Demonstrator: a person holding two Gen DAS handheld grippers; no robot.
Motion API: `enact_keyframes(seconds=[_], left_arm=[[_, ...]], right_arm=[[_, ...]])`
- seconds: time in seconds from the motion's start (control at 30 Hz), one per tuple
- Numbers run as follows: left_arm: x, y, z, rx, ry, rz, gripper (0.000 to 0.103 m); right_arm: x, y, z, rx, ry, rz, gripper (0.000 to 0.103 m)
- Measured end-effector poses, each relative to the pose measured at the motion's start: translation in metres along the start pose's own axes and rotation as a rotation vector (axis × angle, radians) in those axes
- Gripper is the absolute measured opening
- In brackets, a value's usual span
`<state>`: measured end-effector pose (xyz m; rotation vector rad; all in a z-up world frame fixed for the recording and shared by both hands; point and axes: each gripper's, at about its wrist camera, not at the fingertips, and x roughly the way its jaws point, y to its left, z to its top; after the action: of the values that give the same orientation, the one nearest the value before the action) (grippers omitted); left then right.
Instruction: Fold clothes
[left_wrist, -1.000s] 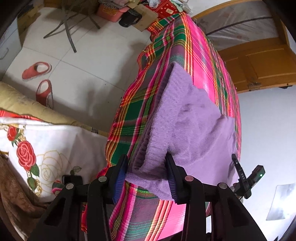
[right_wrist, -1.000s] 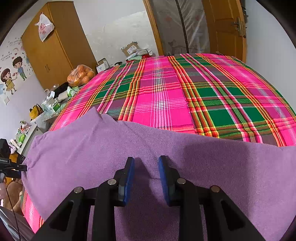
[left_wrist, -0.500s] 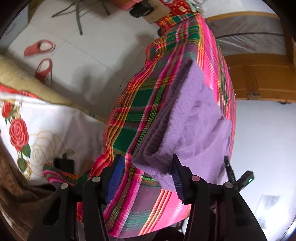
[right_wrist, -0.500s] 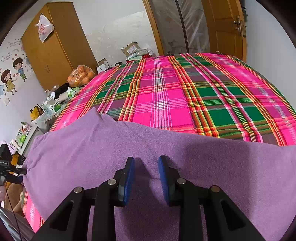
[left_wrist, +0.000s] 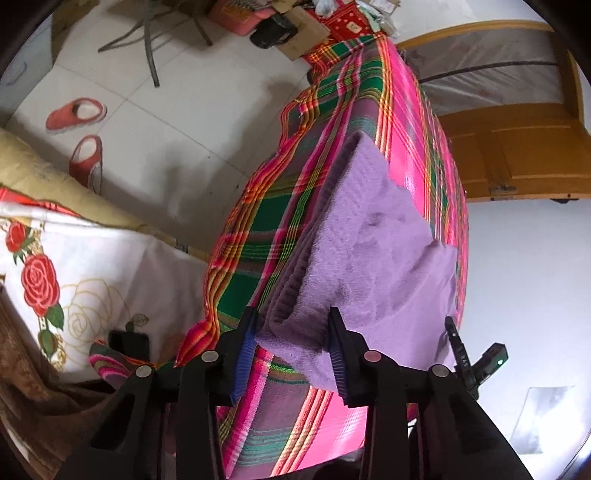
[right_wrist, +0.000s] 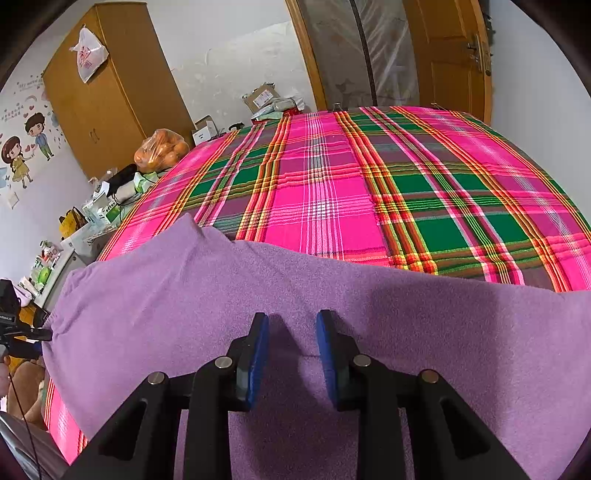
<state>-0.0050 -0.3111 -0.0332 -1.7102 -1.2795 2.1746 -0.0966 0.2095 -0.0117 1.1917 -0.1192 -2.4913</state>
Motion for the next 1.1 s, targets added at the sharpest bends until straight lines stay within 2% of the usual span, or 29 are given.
enact_keyframes(seconds=[0.23, 0.67, 0.87, 0.97, 1.1], left_arm=[[-0.017, -0.014, -0.003, 0.072, -0.076, 0.016, 0.025], [-0.053, -0.066, -0.021, 0.27, -0.24, -0.017, 0.021], [-0.066, -0.114, -0.034, 0.41, -0.308, -0.067, 0.02], [-0.065, -0.143, -0.041, 0.483, -0.312, -0.08, 0.02], [-0.05, -0.191, -0.057, 0.616, -0.266, -0.074, 0.02]], right_arm=[[0.0, 0.0, 0.0, -0.001, 0.001, 0.001, 0.028], [-0.006, 0.001, 0.002, 0.018, -0.015, 0.029, 0.027], [-0.017, 0.05, 0.003, -0.11, -0.019, 0.168, 0.027], [-0.017, 0.055, 0.0, -0.118, -0.009, 0.187, 0.027], [-0.018, 0.045, -0.002, -0.083, 0.0, 0.186, 0.027]])
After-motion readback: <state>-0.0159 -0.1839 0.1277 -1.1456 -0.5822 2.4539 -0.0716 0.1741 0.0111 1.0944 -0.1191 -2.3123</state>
